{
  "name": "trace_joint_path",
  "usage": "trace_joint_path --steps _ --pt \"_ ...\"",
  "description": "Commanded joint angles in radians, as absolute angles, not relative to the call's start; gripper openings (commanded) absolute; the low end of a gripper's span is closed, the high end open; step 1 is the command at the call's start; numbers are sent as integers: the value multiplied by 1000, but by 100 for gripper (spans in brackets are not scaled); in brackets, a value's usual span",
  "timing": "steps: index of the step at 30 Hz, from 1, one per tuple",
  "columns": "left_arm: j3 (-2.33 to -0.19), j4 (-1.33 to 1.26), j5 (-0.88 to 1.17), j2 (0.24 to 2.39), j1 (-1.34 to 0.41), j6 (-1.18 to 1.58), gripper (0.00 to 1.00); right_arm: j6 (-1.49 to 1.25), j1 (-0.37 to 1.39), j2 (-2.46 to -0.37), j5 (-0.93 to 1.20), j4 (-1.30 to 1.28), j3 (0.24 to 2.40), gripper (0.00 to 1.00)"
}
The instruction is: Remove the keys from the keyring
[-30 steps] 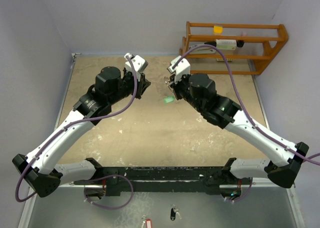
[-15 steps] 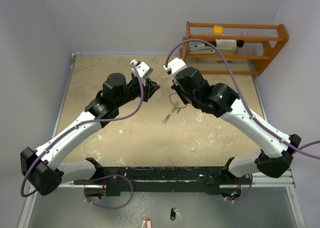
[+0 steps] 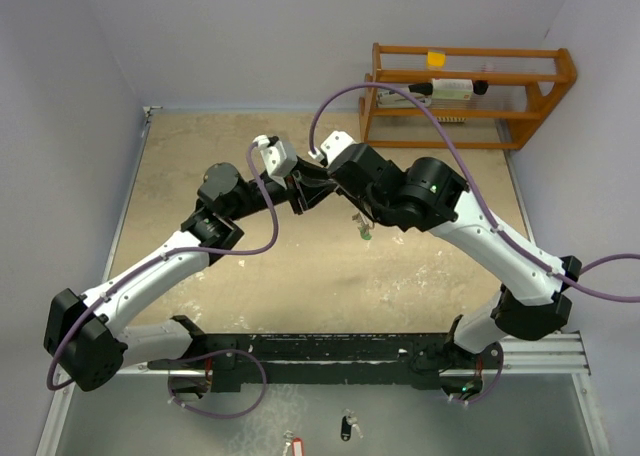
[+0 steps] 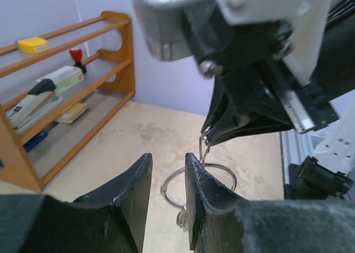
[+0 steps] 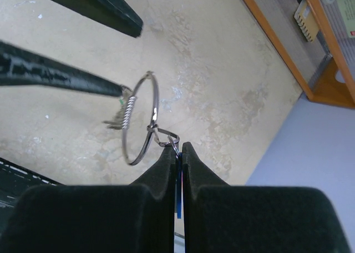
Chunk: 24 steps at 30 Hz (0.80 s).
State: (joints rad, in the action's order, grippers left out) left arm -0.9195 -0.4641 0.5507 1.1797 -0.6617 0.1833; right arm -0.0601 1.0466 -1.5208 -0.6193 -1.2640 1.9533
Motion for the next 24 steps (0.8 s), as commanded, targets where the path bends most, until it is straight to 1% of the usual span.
trace_joint_path --steps 1,3,8,14,21,24 --pt "-873 -726 654 1172 -661 305 28 -90 1076 -1528 -697 -1331 2022 0" --pt "-864 -787 678 1184 -661 336 29 -92 1083 -1537 -715 -1332 2023 0" --pt "-843 -794 731 1203 -661 327 30 -97 1100 -1549 -734 -1333 2028 0" --pt "-793 -851 888 1238 -660 276 31 -90 1111 -1549 -715 -1319 2045 0" --pt "-784 -980 883 1293 -661 310 31 -89 1125 -1546 -704 -1314 2039 0" --pt "-806 -980 872 1314 -661 305 32 -84 1129 -1538 -699 -1301 2024 0"
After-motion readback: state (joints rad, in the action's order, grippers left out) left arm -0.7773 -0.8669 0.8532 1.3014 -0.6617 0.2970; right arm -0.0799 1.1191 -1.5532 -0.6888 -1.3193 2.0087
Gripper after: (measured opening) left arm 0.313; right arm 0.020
